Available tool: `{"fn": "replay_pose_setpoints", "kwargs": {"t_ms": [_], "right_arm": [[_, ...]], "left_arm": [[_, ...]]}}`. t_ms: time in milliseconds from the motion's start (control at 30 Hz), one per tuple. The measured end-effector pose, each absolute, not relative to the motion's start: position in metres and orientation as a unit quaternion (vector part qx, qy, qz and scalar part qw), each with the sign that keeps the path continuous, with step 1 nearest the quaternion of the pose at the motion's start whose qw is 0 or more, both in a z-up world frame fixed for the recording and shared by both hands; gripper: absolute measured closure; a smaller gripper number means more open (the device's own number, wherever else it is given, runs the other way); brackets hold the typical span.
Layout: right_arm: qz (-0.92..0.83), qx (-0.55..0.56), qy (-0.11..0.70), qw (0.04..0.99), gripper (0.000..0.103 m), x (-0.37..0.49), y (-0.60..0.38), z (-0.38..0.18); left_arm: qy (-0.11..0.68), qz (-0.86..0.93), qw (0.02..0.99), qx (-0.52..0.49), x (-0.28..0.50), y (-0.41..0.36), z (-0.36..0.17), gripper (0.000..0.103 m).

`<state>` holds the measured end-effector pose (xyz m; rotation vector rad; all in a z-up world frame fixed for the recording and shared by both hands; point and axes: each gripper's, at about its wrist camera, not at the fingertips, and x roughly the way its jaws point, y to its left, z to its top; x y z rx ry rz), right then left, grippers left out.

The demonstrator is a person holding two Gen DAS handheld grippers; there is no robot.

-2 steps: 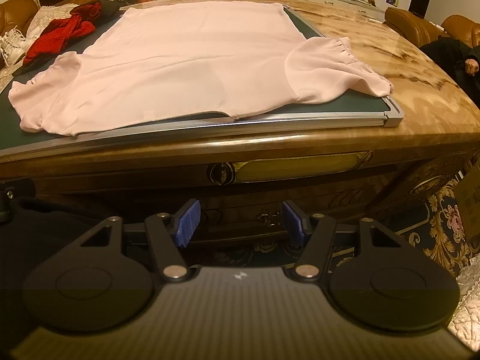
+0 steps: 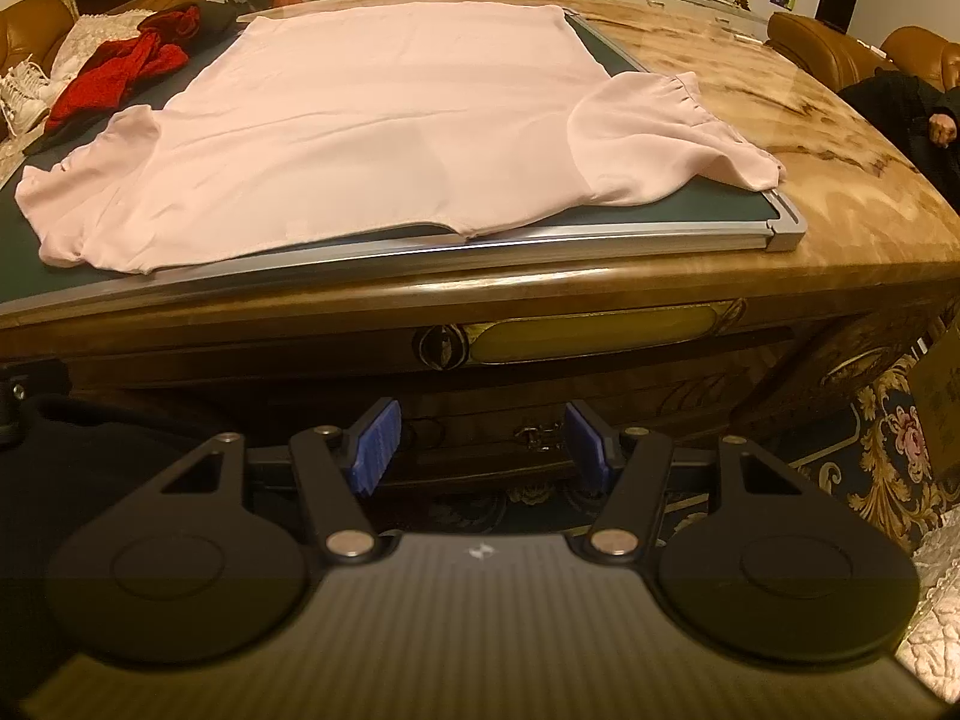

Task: Fold clothes

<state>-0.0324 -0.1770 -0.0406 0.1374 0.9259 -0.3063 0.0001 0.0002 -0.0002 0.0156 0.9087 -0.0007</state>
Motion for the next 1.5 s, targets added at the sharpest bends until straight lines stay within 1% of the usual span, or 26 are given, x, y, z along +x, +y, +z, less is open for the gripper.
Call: {"fn": "replay_pose_setpoints", "kwargs": {"t_ms": [1500], "right_arm": [[-0.146, 0.063, 0.442, 0.883, 0.035, -0.0323, -0.1772, -0.0404]], "left_arm": [[0.444, -0.005, 0.896, 0.004, 0.0005, 0.0015, -0.001, 0.0]]}}
